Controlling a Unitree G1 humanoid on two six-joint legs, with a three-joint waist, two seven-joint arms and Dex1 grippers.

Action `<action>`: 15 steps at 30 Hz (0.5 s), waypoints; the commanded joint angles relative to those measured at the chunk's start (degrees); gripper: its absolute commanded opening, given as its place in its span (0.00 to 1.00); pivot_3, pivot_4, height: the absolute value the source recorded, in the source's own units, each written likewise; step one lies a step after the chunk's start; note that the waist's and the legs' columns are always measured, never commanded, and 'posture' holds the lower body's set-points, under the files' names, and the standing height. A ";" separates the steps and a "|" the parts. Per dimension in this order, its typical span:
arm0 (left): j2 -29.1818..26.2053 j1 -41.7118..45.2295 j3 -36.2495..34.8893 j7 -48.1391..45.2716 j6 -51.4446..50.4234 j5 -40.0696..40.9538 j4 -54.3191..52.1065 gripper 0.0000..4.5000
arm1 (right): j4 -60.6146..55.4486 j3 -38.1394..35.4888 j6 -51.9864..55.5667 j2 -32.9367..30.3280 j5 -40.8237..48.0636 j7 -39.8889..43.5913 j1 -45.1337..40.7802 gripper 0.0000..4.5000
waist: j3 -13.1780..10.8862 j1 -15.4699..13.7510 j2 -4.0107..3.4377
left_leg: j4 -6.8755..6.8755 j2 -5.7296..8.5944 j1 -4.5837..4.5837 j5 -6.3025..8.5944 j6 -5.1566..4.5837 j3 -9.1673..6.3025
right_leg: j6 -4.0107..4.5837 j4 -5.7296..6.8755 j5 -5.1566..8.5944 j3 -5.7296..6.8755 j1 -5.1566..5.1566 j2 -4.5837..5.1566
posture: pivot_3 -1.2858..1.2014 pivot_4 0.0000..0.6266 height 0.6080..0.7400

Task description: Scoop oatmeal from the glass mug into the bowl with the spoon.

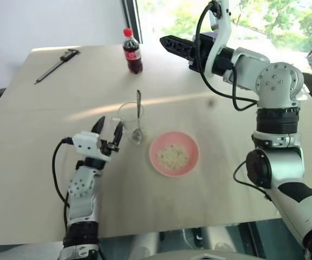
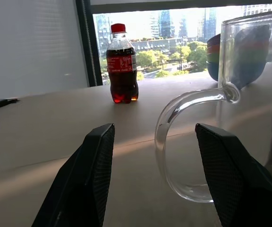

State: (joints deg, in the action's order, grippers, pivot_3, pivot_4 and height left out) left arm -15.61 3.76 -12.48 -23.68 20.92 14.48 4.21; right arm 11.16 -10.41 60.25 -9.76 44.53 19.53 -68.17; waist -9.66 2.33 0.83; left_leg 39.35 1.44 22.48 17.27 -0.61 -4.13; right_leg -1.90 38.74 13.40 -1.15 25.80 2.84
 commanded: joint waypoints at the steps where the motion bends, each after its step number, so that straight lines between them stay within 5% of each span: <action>1: -0.92 -2.93 0.06 -1.43 -2.10 2.50 -6.18 0.62 | -3.88 -0.36 0.48 -0.49 1.17 0.94 0.68 0.64 | 0.00 0.01 0.00 | 0.00 0.00 0.00 0.00 0.00 0.00 | 0.00 0.00 0.00 -0.05 0.00 0.00 | 0.52 0.24 1.00; 7: -2.07 -12.67 -0.52 -2.36 -7.35 6.02 -18.68 0.62 | -13.93 5.53 -9.55 -7.60 -2.48 15.75 13.84 0.64 | 0.04 -0.20 0.02 | -0.02 -0.02 0.03 0.02 -0.02 -0.12 | 0.00 -0.23 0.00 -0.04 -0.11 0.01 | 0.52 0.24 1.00; 12: -2.54 -20.08 -1.44 -1.97 -10.05 6.88 -27.44 0.62 | -13.35 3.51 -18.23 -12.15 -5.73 20.45 22.92 0.64 | 0.00 -0.31 -0.03 | -0.01 0.02 0.05 0.05 -0.09 -0.10 | -0.06 -0.29 -0.03 -0.04 -0.13 0.04 | 0.52 0.24 1.00; 15: -2.17 -25.13 -2.06 -1.60 -10.36 6.51 -31.85 0.82 | -10.21 2.70 -23.56 -15.32 -8.13 24.17 28.47 0.64 | 0.03 -0.36 0.00 | -0.03 -0.03 -0.07 0.14 -0.23 -0.12 | -0.05 -0.26 -0.04 -0.04 -0.23 -0.03 | 0.52 0.24 1.00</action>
State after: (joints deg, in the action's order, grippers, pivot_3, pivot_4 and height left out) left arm -17.62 -20.19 -13.16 -25.77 10.45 20.58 -24.41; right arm 0.94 -6.16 39.94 -24.03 37.45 41.26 -40.87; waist -9.63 1.98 0.83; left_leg 39.32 1.42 22.38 17.41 -0.85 -4.23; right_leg -1.95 38.48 13.37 -1.21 25.54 2.81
